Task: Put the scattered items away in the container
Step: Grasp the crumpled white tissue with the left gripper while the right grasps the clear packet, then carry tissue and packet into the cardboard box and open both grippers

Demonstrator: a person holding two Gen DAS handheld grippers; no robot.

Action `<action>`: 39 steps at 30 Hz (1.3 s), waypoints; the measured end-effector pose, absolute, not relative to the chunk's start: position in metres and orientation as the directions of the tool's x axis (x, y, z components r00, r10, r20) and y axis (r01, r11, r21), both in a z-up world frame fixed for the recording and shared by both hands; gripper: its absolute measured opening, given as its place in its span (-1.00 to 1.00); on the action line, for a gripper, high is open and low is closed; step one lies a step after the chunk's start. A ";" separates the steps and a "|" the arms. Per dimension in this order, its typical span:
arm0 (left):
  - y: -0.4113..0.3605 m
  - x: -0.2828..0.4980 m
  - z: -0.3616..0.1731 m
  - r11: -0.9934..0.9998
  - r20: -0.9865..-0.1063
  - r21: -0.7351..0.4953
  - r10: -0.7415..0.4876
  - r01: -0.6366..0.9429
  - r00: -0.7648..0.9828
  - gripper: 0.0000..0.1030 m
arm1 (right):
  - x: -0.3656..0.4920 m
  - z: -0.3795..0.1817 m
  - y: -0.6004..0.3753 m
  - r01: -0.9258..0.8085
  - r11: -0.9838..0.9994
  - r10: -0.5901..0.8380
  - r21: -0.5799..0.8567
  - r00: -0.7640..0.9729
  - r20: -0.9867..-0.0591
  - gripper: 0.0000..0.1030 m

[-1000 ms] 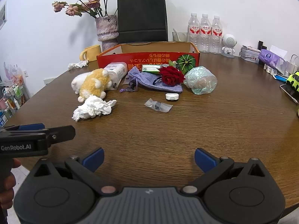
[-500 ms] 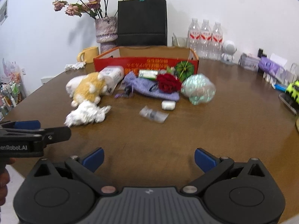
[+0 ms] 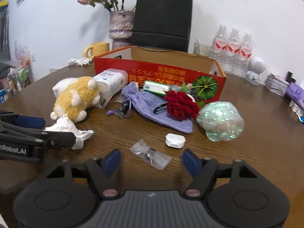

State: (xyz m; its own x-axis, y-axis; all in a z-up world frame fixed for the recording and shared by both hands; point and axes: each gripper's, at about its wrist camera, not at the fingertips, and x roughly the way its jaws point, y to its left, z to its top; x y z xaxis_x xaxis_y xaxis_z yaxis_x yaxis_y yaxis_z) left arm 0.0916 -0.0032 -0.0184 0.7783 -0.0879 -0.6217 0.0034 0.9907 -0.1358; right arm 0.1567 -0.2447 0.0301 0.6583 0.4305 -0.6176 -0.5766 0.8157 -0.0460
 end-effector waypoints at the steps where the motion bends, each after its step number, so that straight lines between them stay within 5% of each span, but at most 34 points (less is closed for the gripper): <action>1: -0.004 0.092 -0.020 0.991 -0.625 -0.135 -0.090 0.005 0.775 0.69 | 0.159 0.029 -0.244 -0.587 0.809 0.440 -0.044 0.652 -0.617 0.28; 6: -0.004 0.091 -0.022 0.991 -0.625 -0.132 -0.086 0.004 0.776 0.35 | 0.167 0.025 -0.238 -0.624 0.781 0.471 -0.028 0.617 -0.630 -0.04; 8: -0.003 0.090 -0.022 0.989 -0.618 -0.147 -0.104 0.015 0.779 -0.01 | 0.165 0.026 -0.240 -0.649 0.761 0.506 0.006 0.588 -0.631 -0.53; 11: -0.001 0.086 -0.022 0.987 -0.609 -0.159 -0.125 0.034 0.783 -0.26 | 0.160 0.026 -0.241 -0.656 0.755 0.512 0.006 0.583 -0.630 -0.91; 19: 0.002 0.077 -0.023 0.982 -0.591 -0.184 -0.152 0.051 0.793 -0.35 | 0.149 0.030 -0.249 -0.647 0.762 0.530 0.037 0.590 -0.609 -0.97; 21: 0.003 0.075 -0.023 0.981 -0.591 -0.190 -0.153 0.048 0.792 -0.35 | 0.149 0.033 -0.251 -0.639 0.766 0.540 0.062 0.589 -0.602 -0.86; 23: 0.005 0.075 -0.024 0.980 -0.590 -0.195 -0.152 0.043 0.793 -0.35 | 0.153 0.036 -0.251 -0.622 0.778 0.545 0.087 0.599 -0.587 -0.16; 24: 0.006 0.074 -0.024 0.979 -0.589 -0.198 -0.152 0.041 0.794 -0.35 | 0.156 0.037 -0.249 -0.619 0.781 0.546 0.088 0.607 -0.578 -0.03; 28: 0.010 0.072 -0.021 0.976 -0.579 -0.215 -0.149 0.027 0.801 -0.35 | 0.168 0.036 -0.232 -0.626 0.777 0.538 0.067 0.605 -0.587 -0.09; 32: 0.018 0.071 -0.020 0.973 -0.573 -0.233 -0.144 0.009 0.806 -0.35 | 0.178 0.027 -0.221 -0.610 0.790 0.500 0.058 0.587 -0.637 -0.72; 39: 0.025 0.062 -0.008 0.962 -0.540 -0.269 -0.181 0.034 0.822 -0.35 | 0.154 0.041 -0.238 -0.610 0.786 0.541 0.097 0.604 -0.585 -0.75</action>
State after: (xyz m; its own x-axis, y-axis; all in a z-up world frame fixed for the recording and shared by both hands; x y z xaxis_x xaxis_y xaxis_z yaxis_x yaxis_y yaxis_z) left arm 0.0620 0.0246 -0.0078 0.8218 -0.1805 -0.5404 0.0344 0.9625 -0.2692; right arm 0.1545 -0.2381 0.0411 0.6043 0.5410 -0.5850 -0.6102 0.7863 0.0969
